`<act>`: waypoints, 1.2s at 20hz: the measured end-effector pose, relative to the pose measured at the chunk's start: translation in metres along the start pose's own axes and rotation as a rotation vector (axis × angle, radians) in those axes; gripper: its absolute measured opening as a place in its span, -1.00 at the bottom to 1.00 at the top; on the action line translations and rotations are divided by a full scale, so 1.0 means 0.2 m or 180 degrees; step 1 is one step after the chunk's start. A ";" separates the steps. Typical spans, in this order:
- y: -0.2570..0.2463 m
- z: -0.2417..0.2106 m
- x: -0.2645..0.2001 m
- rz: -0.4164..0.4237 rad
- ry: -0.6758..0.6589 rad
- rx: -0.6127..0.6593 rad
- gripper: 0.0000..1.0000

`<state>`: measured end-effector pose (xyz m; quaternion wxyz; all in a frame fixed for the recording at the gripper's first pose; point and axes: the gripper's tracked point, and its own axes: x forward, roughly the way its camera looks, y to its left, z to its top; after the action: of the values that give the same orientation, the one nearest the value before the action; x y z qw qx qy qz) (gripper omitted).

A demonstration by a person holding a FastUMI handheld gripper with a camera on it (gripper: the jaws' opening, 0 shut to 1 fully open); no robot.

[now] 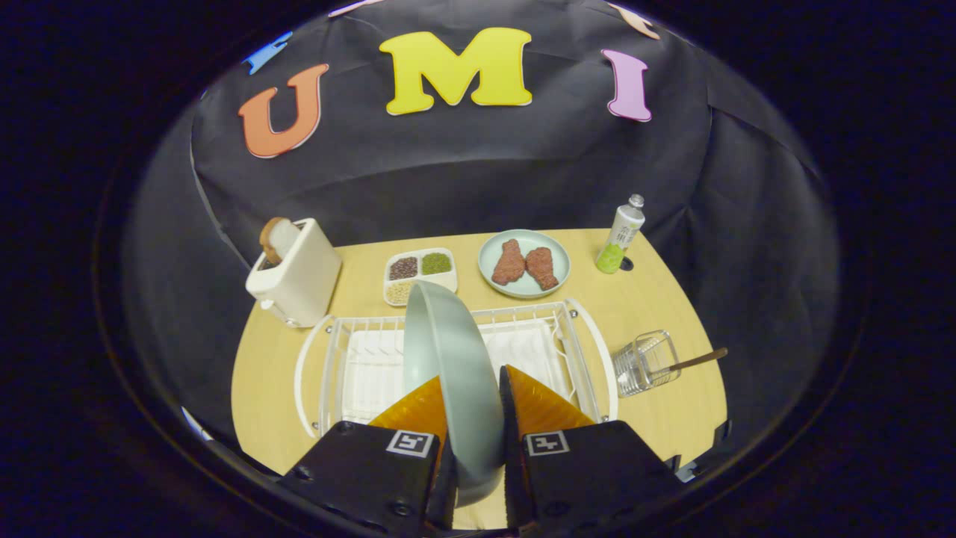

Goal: Take the plate from the dish rack, then take the spoon from the basket and place it into the plate.

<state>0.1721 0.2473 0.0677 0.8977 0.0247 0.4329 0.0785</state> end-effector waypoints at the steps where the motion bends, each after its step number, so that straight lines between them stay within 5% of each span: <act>1: -0.01 -0.05 -0.03 0.0111 -0.0007 0.0015 -0.37; 5: -0.07 -0.34 -0.08 0.0578 0.0068 0.0150 -0.38; 9: -0.22 -0.62 -0.09 0.0770 0.0116 0.0253 -0.38; 14: -0.29 -0.90 0.02 0.1225 0.0242 0.0760 -0.38; 19: -0.31 -1.20 0.19 0.1479 0.0601 0.1060 -0.39; 24: -0.39 -1.24 0.31 0.1540 0.0638 0.1188 -0.39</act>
<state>0.0252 0.1748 -0.1444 0.7858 0.2832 0.5077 0.2110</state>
